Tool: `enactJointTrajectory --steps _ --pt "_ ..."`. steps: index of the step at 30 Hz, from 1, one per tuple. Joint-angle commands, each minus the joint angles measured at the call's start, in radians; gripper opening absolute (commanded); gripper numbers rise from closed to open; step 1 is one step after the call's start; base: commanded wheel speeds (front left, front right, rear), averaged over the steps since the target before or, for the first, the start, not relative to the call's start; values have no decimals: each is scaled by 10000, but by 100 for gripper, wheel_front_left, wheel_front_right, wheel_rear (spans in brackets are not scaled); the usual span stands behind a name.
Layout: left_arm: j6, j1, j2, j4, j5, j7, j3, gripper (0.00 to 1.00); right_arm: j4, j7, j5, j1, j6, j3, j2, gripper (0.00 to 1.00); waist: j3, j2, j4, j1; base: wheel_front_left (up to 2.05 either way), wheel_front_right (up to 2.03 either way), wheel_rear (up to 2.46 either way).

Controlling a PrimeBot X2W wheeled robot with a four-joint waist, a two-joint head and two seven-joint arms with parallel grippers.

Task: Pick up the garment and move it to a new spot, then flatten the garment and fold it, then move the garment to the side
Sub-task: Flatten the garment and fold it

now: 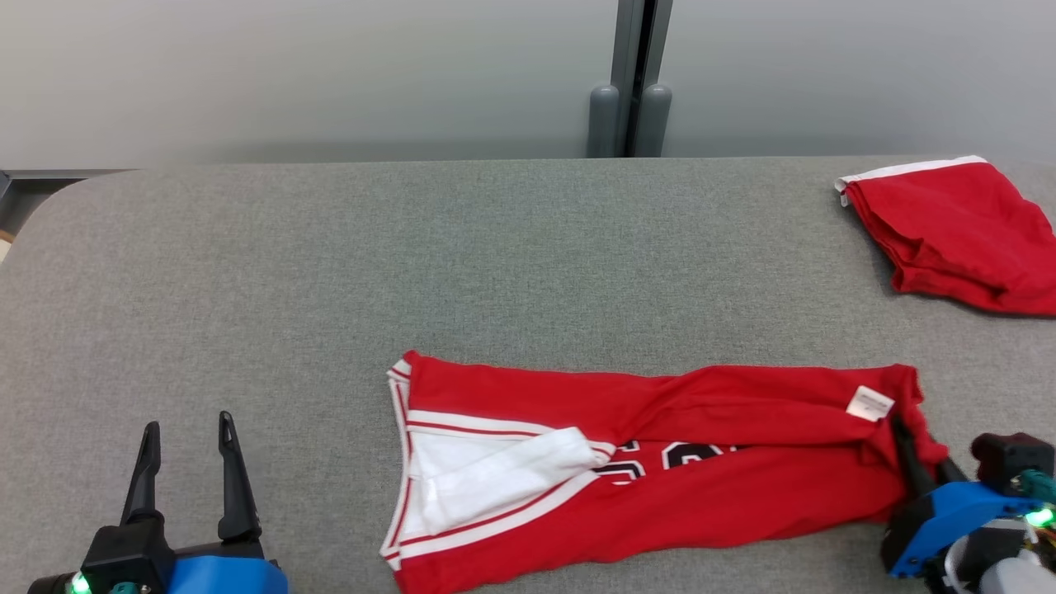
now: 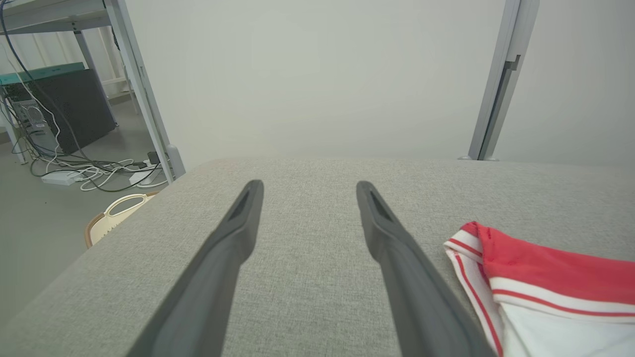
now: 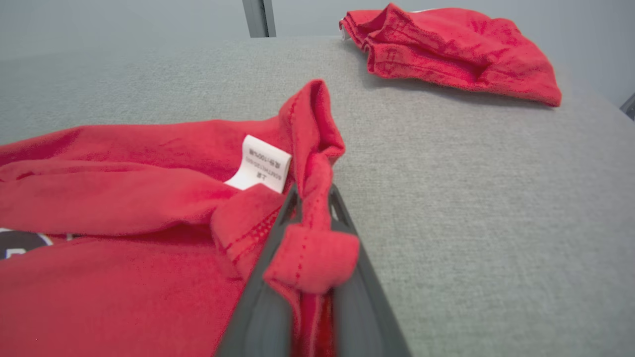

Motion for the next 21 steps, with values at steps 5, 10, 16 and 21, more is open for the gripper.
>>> enactJointTrajectory --steps 5,10,16,21 --pt "-16 24 -52 -80 132 -43 -103 100 -452 415 111 -52 -5 -684 -1032 0 -37 -1 -104 -1 0 0 0" --pt "-110 -76 -55 67 86 -43 -6 100 -944 786 183 67 -5 -590 -1104 0 -81 -1 -190 -1 0 0 0" --pt "-211 -127 -82 136 142 -43 -50 100 -1967 1002 673 407 -4 -39 -648 0 -130 -1 -237 -1 0 0 0" --pt "-217 -174 -100 148 104 -43 -87 100 -2979 1129 921 718 -2 783 -179 0 -91 -1 -253 -1 0 0 0"
